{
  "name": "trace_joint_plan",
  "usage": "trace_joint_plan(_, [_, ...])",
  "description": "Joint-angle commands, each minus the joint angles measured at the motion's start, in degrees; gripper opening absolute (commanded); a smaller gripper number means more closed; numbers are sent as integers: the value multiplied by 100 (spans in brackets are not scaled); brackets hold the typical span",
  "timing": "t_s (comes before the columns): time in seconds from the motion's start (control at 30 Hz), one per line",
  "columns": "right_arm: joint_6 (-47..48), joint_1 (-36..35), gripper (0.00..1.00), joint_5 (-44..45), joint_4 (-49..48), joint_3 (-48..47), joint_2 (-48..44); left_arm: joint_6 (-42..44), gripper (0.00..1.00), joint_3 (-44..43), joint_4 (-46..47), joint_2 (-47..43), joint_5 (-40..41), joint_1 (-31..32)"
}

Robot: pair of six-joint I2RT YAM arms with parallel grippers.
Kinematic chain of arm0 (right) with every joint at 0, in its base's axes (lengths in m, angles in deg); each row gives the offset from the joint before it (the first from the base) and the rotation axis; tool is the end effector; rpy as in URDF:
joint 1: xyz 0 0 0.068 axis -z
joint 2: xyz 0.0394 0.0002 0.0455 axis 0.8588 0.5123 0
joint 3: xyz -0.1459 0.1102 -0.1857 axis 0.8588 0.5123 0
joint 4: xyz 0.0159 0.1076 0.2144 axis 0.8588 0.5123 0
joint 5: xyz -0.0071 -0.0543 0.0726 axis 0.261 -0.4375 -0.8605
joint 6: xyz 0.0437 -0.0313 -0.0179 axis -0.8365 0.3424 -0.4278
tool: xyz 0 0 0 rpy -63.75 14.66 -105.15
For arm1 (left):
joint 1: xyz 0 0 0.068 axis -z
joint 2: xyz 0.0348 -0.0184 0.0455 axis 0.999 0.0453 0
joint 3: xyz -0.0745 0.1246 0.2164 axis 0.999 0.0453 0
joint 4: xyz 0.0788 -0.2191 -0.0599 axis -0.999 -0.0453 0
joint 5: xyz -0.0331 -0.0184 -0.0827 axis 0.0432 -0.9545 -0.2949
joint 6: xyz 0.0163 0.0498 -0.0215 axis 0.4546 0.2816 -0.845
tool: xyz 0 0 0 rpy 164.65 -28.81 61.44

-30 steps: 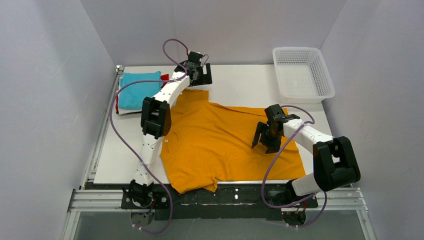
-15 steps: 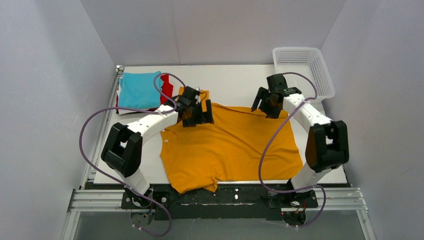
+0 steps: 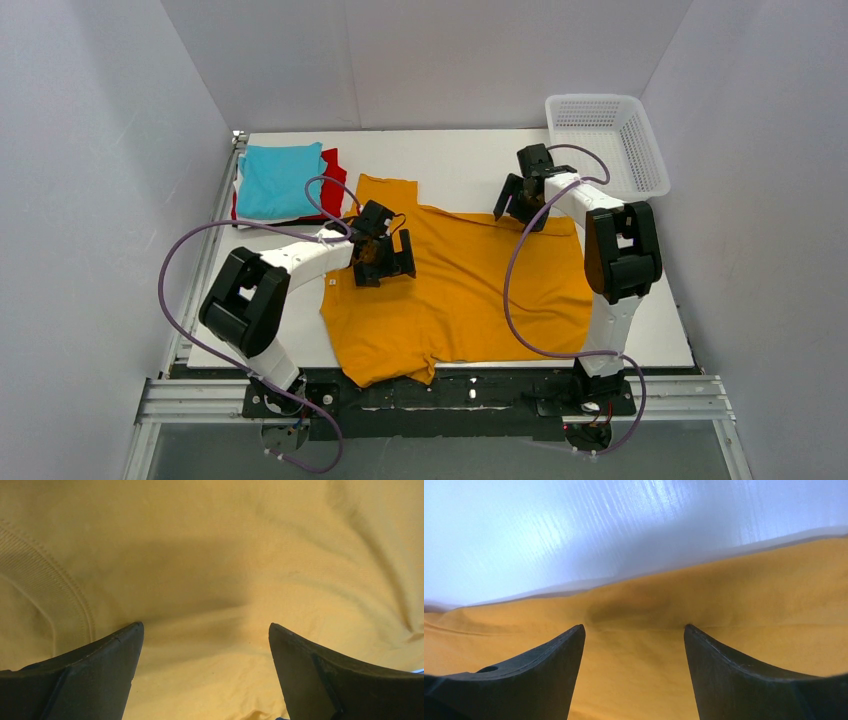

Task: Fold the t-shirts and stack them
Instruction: Flatten out the tshirt

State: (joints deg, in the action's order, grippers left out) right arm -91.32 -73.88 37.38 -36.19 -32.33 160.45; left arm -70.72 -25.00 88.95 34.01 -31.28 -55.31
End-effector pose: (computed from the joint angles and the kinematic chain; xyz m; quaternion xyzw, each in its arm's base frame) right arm 0.3807 0.0966 0.1796 0.1835 0.9506 0.0704 0.2404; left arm 0.2922 -0.1860 0.2185 -0.0423 0.8523 -0.3267 0.4062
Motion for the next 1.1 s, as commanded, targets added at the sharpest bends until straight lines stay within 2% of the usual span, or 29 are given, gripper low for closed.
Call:
trace_joint_plan(0.0, [-264,-5,80,213,-98,-260,226,-29,98,443,-1006,-140,497,-10])
trace_joint_plan(0.23, [-559,101,81,401,-534,-371,443,-18,98,670,-1162,-316,739,-56])
trace_joint_plan(0.43, [-259,141,80,563,-1209,-919,704,72,98,708,-1368,-375,863,-111])
trace_joint_plan(0.63, [234,188,80,633,-1241,-2125,1454,133,98,683,-1391,-434,907,-133])
trace_joint_plan(0.77, [180,345,79,263,-573,-3118,1965,134,98,640,-1360,-501,923,-141])
trace_joint_plan(0.8, [199,356,79,255,-371,-3347,1951,139,98,606,-1354,-520,909,-142])
trace_joint_plan(0.93, [551,340,80,11,-427,-3112,1408,196,98,351,-1285,-554,857,-142])
trace_joint_plan(1.07, [845,302,82,-79,86,-3009,902,302,98,-118,-1341,-574,809,-142])
